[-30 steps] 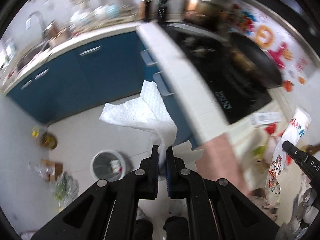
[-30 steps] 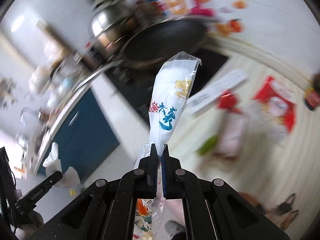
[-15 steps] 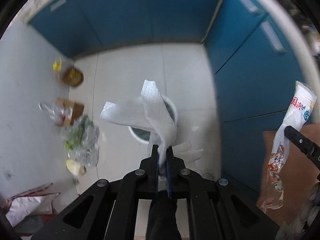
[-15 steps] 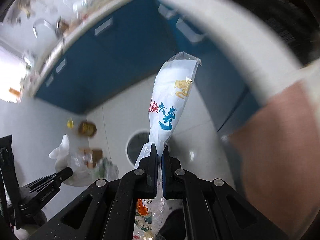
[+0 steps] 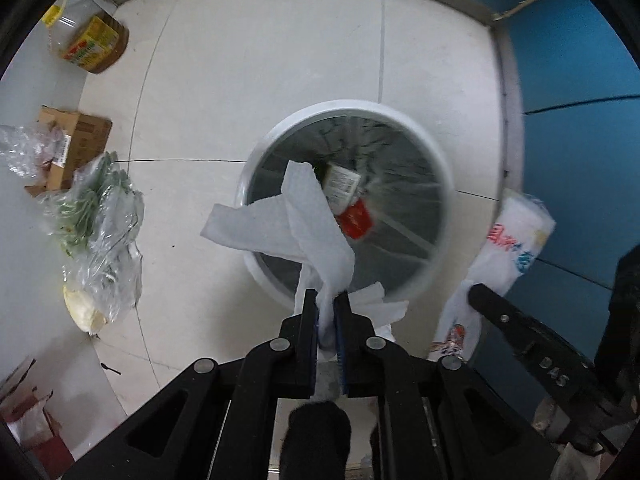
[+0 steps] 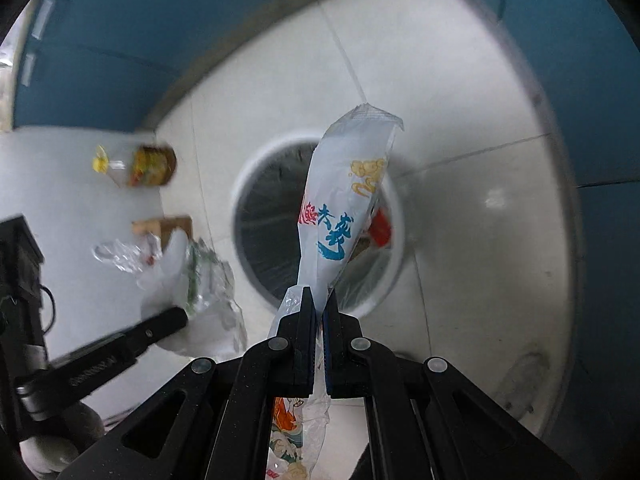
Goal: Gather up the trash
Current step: 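Carry the tissue and bag over the bin and release both, then raise both tools back toward the counter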
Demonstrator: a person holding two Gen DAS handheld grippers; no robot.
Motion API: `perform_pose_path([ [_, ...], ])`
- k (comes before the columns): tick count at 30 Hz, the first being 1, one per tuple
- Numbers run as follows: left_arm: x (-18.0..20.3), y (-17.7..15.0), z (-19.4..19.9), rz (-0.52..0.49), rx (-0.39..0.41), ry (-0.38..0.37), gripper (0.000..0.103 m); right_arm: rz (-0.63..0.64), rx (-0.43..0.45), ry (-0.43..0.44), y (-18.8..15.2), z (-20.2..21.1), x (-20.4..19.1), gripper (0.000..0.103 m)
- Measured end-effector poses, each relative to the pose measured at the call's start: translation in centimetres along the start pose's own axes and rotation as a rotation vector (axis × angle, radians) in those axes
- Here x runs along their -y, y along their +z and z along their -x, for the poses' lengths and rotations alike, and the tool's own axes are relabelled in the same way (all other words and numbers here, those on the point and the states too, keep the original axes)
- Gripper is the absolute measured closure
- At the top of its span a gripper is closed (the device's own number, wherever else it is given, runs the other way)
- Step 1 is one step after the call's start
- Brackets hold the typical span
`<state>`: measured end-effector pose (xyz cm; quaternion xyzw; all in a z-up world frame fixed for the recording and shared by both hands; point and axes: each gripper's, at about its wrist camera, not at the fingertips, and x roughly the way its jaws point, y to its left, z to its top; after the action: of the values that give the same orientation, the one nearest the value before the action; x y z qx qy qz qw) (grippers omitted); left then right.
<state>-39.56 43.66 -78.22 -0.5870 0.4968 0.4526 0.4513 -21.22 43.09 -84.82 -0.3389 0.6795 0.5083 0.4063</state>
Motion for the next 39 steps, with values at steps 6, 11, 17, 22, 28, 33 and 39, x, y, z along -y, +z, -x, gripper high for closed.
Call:
perform_pose_path([
  [6,-1.4,1.5,-2.8,-0.016,-0.048,0.053,0.071,0.029,-0.115,-0.079,3.5,-7.7,0.1,0.087],
  [11,-1.3,1.8,-1.2,-0.020,0.003,0.063,0.012,0.026,-0.096,-0.099,4.5,-6.6,0.5,0.040],
  [17,-1.3,0.7,2.3,-0.012,0.086,0.108,0.011,0.112,-0.012,-0.205,3.5,-1.1,-1.0,0.025],
  [22,-1.6,-2.7,7.2,0.006,0.175,0.173,0.011,0.190,0.069,-0.323,0.8,4.7,-2.9,0.000],
  [28,-1.3,-7.8,15.6,0.002,0.293,0.190,0.005,0.233,0.132,-0.371,-3.9,13.2,-5.8,0.000],
  [33,-1.1,-12.1,24.1,-0.019,0.425,0.194,0.004,0.284,0.205,-0.371,-8.6,22.1,-9.3,0.000],
  [39,-0.1,-17.3,33.0,-0.039,0.507,0.161,0.005,0.317,0.287,-0.388,-14.5,32.8,-12.8,0.000],
])
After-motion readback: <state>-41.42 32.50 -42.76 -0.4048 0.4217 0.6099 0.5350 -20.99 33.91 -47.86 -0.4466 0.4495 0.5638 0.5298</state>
